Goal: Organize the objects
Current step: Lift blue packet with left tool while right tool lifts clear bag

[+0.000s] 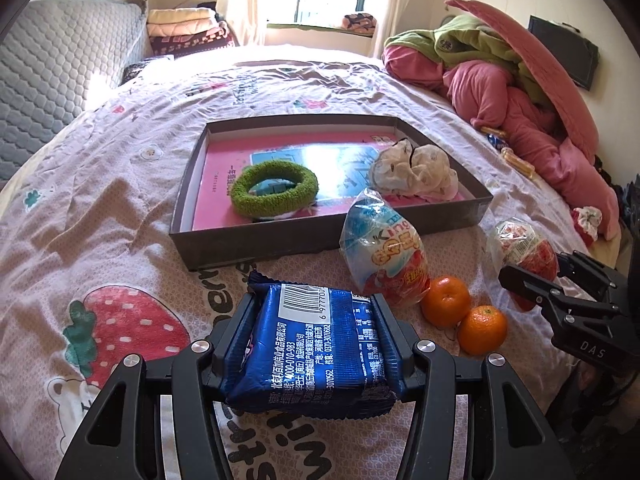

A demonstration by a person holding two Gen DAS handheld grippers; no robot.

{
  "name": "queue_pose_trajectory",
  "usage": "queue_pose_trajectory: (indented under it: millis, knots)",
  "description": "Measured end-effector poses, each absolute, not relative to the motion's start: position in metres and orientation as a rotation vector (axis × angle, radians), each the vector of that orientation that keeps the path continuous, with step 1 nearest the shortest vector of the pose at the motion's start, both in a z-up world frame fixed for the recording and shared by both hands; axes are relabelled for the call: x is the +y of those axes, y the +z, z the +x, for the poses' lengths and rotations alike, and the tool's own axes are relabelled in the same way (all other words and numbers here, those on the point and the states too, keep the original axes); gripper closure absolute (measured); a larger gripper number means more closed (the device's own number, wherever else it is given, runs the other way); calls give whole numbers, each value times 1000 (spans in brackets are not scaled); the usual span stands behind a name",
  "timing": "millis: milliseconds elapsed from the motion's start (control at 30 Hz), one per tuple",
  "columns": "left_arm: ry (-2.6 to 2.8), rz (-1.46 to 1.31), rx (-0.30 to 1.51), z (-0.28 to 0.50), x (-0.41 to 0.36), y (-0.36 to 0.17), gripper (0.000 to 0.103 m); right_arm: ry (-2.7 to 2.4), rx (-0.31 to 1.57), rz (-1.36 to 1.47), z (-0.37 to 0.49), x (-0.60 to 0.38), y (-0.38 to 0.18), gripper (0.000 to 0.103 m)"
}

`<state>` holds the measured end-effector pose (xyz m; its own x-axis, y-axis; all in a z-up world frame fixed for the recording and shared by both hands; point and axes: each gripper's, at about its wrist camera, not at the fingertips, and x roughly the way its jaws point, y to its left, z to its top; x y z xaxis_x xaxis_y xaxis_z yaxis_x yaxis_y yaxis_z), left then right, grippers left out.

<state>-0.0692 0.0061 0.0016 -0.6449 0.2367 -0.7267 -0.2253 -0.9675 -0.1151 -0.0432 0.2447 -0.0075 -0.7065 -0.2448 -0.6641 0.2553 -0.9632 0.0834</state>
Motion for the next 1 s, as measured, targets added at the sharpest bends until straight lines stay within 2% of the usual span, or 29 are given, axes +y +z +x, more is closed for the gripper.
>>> queue_pose_trajectory:
  millis: [1000]
  knots:
    - [2706, -1087, -8, -55, 10, 28, 46, -2669, 68, 783, -21, 229, 22, 48]
